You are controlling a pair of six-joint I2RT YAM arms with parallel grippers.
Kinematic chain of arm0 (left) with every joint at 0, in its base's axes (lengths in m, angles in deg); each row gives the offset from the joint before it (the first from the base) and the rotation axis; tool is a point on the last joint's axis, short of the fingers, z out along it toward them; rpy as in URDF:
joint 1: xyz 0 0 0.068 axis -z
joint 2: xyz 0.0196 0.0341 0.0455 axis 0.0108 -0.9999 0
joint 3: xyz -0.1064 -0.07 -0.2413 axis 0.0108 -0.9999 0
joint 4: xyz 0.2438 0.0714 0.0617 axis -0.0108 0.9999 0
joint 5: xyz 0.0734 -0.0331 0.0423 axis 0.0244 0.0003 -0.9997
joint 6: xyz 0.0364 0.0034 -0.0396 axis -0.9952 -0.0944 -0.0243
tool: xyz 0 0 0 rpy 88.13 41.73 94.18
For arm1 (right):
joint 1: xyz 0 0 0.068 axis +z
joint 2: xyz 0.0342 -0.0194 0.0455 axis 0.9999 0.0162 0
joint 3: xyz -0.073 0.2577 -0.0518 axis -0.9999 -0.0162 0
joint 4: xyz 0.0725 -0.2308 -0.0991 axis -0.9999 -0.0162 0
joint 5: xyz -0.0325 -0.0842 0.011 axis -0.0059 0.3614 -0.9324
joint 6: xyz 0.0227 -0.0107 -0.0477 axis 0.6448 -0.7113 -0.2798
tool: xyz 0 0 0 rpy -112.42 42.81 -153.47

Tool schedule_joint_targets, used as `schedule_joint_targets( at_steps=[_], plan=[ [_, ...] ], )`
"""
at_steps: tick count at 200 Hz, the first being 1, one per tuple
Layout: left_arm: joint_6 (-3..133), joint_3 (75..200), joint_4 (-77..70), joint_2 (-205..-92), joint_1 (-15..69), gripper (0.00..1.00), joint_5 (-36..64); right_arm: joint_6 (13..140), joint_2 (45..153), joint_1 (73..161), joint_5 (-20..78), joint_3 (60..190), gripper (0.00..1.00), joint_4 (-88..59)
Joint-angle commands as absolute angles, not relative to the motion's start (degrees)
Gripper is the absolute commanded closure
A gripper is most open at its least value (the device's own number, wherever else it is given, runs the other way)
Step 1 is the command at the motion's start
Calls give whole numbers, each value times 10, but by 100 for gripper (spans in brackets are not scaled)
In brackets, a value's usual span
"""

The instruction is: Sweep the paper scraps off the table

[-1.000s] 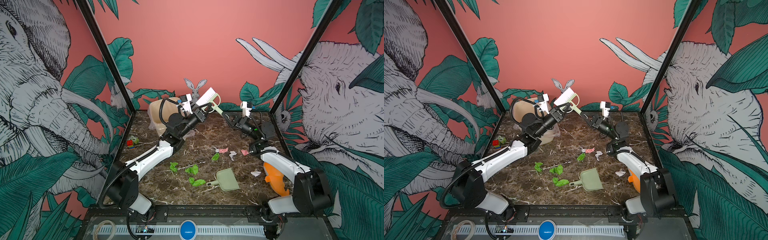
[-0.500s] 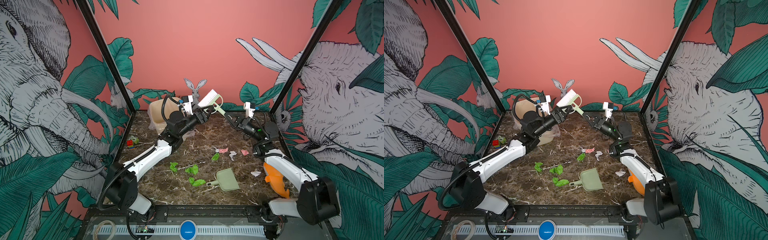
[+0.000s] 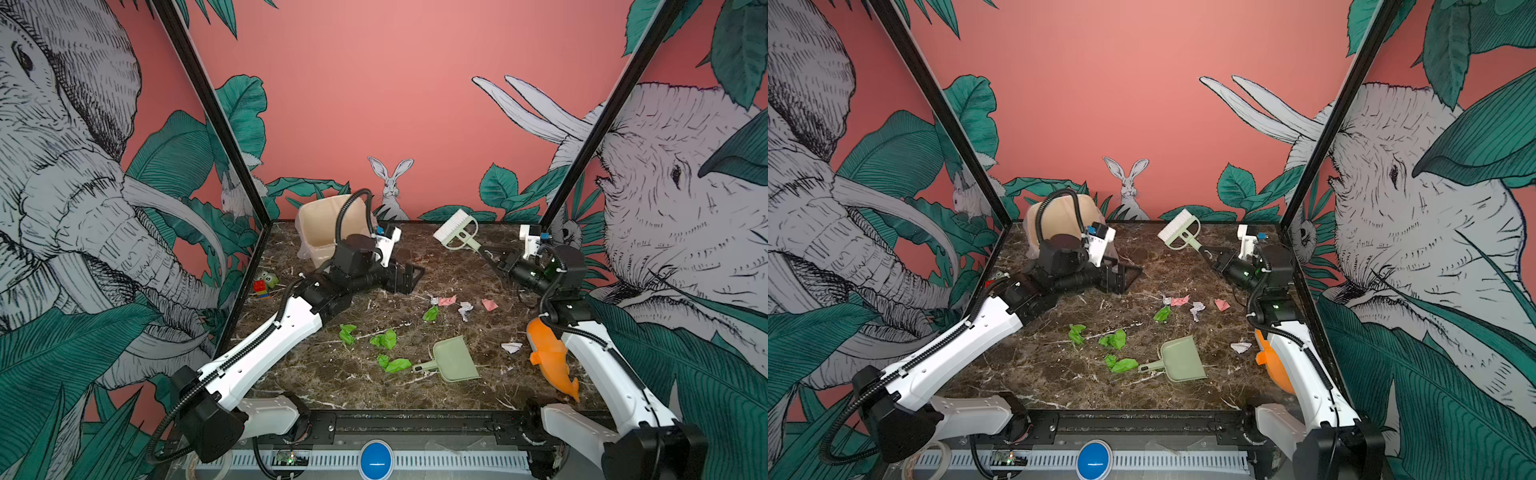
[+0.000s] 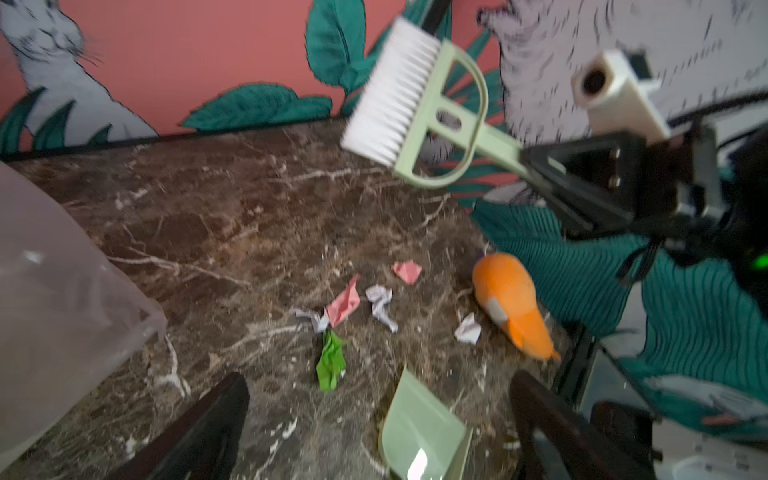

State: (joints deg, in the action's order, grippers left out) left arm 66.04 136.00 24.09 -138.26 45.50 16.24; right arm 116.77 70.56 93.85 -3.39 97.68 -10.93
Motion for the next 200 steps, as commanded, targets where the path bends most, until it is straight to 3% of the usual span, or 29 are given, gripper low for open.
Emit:
schedule_joint_targets(
  at_steps=[1, 34, 77, 200],
  plan=[
    [538, 1347, 396, -1370, 508, 1, 109, 1082, 679, 922, -36, 998, 100, -234],
    [469, 1317, 434, -1392, 584, 1, 81, 1022, 647, 902, -41, 1004, 100, -339],
    [426, 1268, 385, -1443, 624, 5, 96, 966, 601, 863, -48, 993, 100, -446],
    [404, 1178, 207, -1532, 676, 13, 137, 932, 557, 821, -59, 987, 100, -525]
  ],
)
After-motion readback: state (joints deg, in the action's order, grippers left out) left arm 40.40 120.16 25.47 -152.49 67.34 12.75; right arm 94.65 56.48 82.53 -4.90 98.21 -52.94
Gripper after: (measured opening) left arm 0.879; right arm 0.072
